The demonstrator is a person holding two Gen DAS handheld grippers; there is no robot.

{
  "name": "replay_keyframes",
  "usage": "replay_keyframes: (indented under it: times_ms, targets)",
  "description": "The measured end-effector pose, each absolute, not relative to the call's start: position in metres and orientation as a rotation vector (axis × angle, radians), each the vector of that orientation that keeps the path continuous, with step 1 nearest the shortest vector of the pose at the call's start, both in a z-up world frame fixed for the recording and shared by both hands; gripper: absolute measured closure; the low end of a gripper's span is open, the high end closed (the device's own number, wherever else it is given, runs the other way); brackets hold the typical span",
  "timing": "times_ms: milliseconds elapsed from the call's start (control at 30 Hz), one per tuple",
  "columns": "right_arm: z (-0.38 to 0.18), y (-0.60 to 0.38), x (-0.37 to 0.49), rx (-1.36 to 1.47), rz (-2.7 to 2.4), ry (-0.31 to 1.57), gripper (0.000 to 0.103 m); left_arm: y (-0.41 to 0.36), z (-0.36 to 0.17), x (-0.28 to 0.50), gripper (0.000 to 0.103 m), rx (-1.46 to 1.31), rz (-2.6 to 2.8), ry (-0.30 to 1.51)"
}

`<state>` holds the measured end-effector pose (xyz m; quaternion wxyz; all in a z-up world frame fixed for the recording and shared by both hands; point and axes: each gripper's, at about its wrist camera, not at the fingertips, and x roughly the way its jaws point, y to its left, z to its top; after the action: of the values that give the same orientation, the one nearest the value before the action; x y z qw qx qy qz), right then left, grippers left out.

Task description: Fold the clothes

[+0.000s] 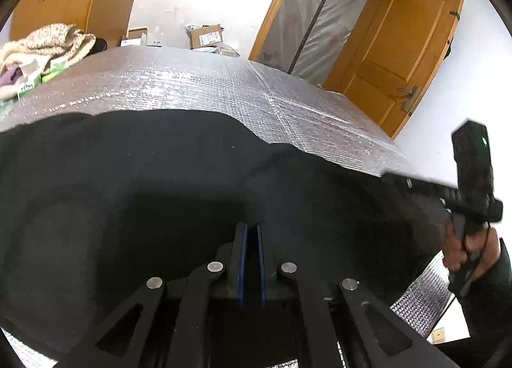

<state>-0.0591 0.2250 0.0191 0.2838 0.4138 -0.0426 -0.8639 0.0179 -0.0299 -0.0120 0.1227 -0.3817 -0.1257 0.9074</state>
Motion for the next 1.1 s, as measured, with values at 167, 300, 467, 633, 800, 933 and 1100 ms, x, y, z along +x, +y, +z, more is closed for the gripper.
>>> replay_keyframes:
  times_ms: [167,300,467,633,800,933,1100]
  targets:
    - [-0.001,0.232,-0.058,1.19,-2.336,-0.109,0.097,-0.022,-0.002,0.017,0.098,-1.093,2.663,-0.297]
    - [0.002,0.265,-0.065,1.192,-2.449,-0.207,0.099,-0.024,-0.011,0.015,0.098,-1.143,2.663,-0.3]
    - [0.004,0.276,-0.066,1.186,-2.505,-0.266,0.099,-0.022,-0.011,0.018,0.098,-1.135,2.674,-0.293]
    - [0.012,0.293,-0.054,1.117,-2.559,-0.32,0.095,-0.025,-0.008,0.018,0.098,-1.141,2.68,-0.285]
    - [-0.003,0.37,-0.055,1.218,-2.694,-0.581,0.099,-0.03,-0.011,0.016,0.098,-1.146,2.674,-0.299]
    - [0.0,0.415,-0.036,1.181,-2.839,-0.733,0.094,-0.026,-0.009,0.016,0.098,-1.16,2.691,-0.273]
    - [0.007,0.431,-0.007,1.098,-2.961,-0.733,0.092,-0.021,0.002,0.018,0.098,-1.109,2.698,-0.271]
